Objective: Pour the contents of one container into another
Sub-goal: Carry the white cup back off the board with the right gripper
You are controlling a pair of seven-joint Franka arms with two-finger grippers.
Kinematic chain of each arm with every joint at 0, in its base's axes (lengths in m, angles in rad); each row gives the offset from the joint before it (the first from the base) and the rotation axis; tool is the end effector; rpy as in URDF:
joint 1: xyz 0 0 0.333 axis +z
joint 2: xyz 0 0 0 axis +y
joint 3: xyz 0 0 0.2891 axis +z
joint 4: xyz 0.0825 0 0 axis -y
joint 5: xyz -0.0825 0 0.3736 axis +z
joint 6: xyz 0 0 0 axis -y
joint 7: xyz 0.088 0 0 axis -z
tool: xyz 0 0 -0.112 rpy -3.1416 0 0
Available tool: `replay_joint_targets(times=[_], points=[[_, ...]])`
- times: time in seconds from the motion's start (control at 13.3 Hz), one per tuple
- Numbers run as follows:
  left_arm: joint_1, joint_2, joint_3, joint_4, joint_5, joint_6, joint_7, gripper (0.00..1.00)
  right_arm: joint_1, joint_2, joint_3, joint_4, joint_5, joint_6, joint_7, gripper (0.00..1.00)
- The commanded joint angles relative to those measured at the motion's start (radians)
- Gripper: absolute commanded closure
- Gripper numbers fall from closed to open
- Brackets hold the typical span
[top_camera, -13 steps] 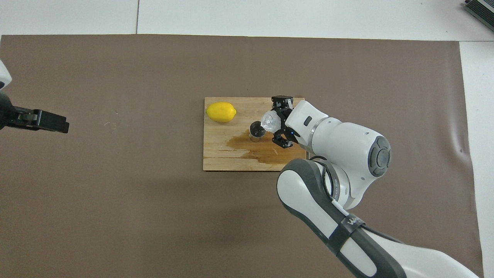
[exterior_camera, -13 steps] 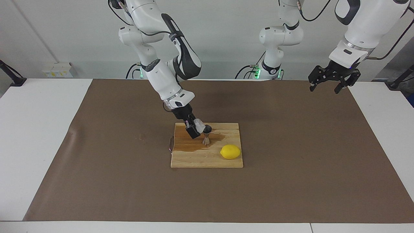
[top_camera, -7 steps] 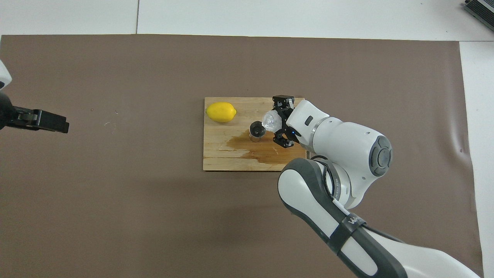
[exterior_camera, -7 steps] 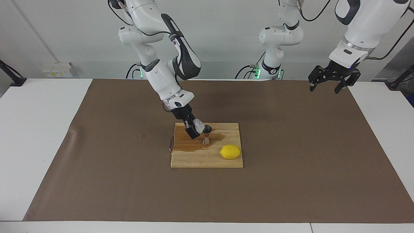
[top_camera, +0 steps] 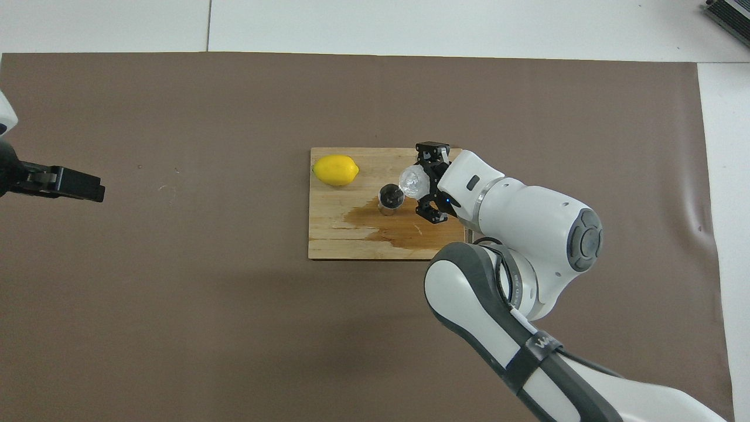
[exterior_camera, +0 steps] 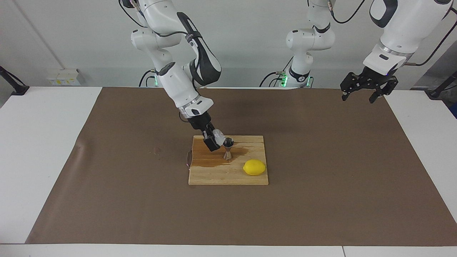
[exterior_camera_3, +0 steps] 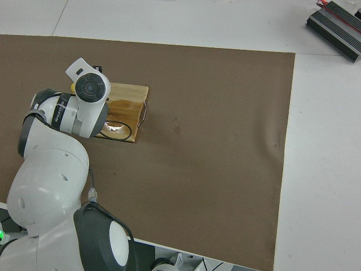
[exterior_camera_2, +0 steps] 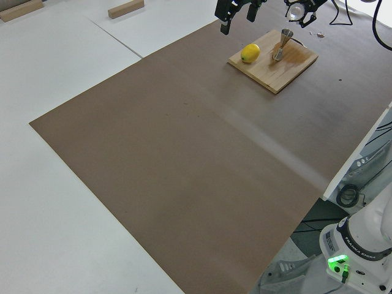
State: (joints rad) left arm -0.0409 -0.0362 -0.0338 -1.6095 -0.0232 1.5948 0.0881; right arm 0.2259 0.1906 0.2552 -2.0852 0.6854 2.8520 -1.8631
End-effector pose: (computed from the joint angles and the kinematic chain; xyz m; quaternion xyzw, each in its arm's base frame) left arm 0.5345 -0.0429 0.5964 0.9966 -0.0811 0.0108 0.0109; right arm 0.5498 0.2446 0.3690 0.6148 0.7142 0.3343 0.0100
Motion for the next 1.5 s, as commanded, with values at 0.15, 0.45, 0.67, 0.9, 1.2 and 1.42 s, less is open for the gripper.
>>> replay_joint_targets(times=[0.15, 0.45, 0.67, 0.9, 1.2, 1.42], points=[[0.013, -0.013, -0.009, -0.007, 0.016, -0.012, 0.009, 0.0, -0.005, -0.033, 0.009, -0.033, 0.011, -0.013, 0.058, 1.0], [0.013, -0.013, -0.011, -0.009, 0.016, -0.012, 0.009, 0.0, -0.008, -0.036, 0.009, -0.033, 0.055, -0.023, 0.054, 1.0], [0.013, -0.013, -0.011, -0.007, 0.016, -0.012, 0.009, 0.0, -0.022, -0.06, 0.009, -0.026, 0.133, -0.098, 0.05, 1.0], [0.013, -0.013, -0.009, -0.009, 0.016, -0.012, 0.009, 0.0, -0.086, -0.094, 0.009, -0.01, 0.209, -0.233, 0.047, 1.0], [0.013, -0.013, -0.011, -0.007, 0.016, -0.012, 0.009, 0.0, -0.218, -0.096, 0.009, 0.037, 0.255, -0.428, 0.021, 1.0], [0.013, -0.013, -0.011, -0.009, 0.016, -0.012, 0.009, 0.0, -0.304, -0.097, 0.009, 0.04, 0.302, -0.525, 0.004, 1.0]])
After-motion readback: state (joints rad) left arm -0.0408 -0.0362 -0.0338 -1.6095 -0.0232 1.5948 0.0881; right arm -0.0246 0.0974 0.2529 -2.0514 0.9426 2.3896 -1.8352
